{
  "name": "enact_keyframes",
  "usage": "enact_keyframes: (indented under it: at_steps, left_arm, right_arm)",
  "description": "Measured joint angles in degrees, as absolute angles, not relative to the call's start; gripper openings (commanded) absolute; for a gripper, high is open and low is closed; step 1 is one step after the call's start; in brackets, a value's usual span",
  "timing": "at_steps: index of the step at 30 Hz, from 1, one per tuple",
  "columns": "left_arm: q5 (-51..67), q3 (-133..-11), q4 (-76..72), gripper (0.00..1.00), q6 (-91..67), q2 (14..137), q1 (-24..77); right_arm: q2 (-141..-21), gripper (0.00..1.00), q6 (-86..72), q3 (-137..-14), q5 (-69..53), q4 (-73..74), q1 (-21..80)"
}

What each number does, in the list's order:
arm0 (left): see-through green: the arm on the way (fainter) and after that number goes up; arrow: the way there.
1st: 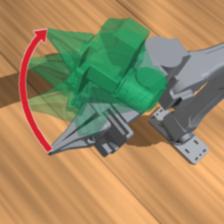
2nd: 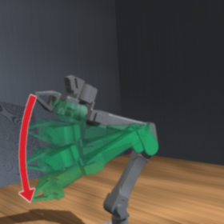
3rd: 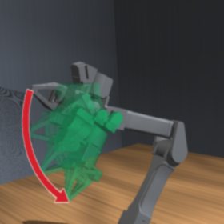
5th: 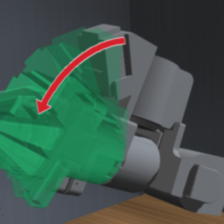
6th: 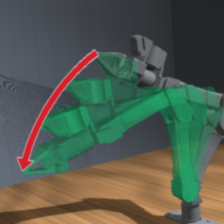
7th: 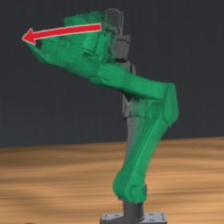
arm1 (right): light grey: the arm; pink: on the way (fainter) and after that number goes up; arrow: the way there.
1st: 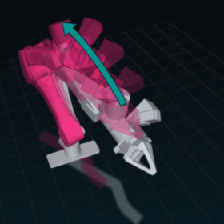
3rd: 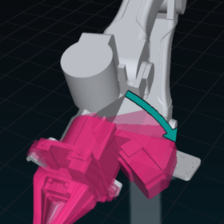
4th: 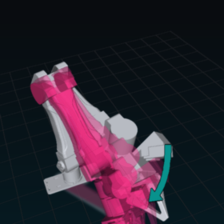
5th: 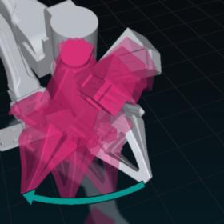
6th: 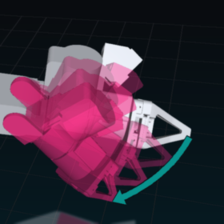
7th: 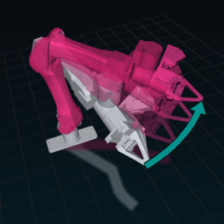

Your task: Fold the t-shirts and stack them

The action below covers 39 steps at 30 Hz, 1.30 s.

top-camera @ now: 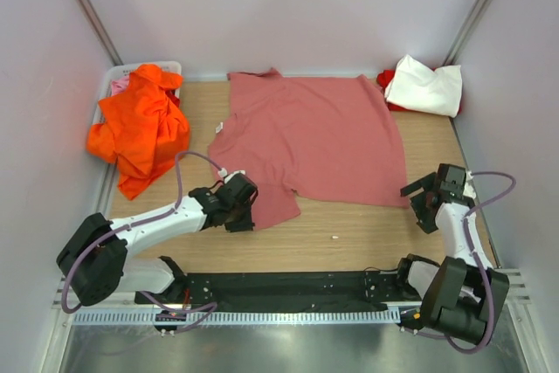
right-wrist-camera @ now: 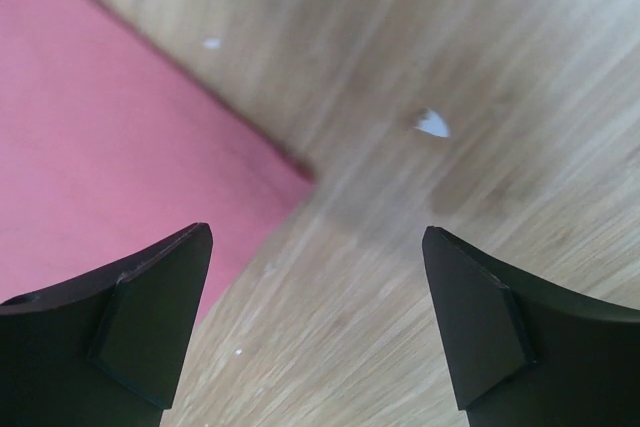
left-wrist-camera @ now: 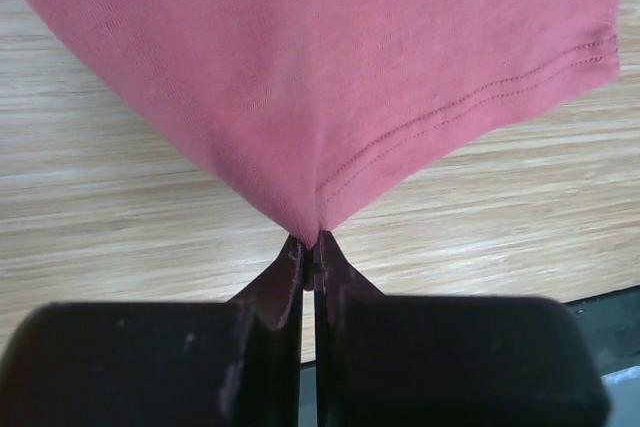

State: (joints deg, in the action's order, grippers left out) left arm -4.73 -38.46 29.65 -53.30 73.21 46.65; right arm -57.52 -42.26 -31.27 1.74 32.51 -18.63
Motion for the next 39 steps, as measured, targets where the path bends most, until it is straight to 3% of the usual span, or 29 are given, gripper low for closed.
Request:
enact_keyframes:
  at_steps: [9, 16, 18, 21, 25, 28, 33, 39]
  left_arm:
    - [-3.9, -38.5, 29.6, 0.0, -50.1, 73.2, 44.9]
    - [-2.9, -38.5, 29.5, 0.0, -48.9, 73.2, 43.6]
    - [-2.9, -38.5, 29.5, 0.0, -48.8, 73.2, 43.4]
    - [-2.7, -38.5, 29.6, 0.0, -48.8, 73.2, 43.4]
    - [-2.7, -38.7, 29.9, 0.0, -48.7, 73.2, 43.4]
    - [-2.7, -38.8, 30.0, 0.0, -48.7, 72.9, 43.4]
    - [-2.7, -39.0, 30.0, 0.0, -48.7, 72.7, 43.4]
    - [-2.7, -39.0, 30.0, 0.0, -48.6, 72.7, 43.4]
  right_arm:
    - [-68.8, 0.82, -45.1, -29.5, -5.3, 19.2, -21.8]
    - [-70.6, 0.54, -45.6, -28.9, -6.7, 13.4, -21.9]
    - [-70.4, 0.51, -45.3, -28.5, -6.6, 13.5, -21.9]
    - [-69.6, 0.55, -44.9, -28.2, -6.7, 14.7, -21.9]
    - [-66.4, 0.75, -43.4, -28.3, -5.1, 19.5, -21.8]
    - [-62.6, 0.81, -42.2, -28.4, -1.6, 24.9, -21.8]
    - [-57.0, 0.81, -42.3, -28.3, -0.8, 28.6, -21.8]
    - [-60.9, 0.79, -43.8, -26.1, -6.4, 23.9, -21.9]
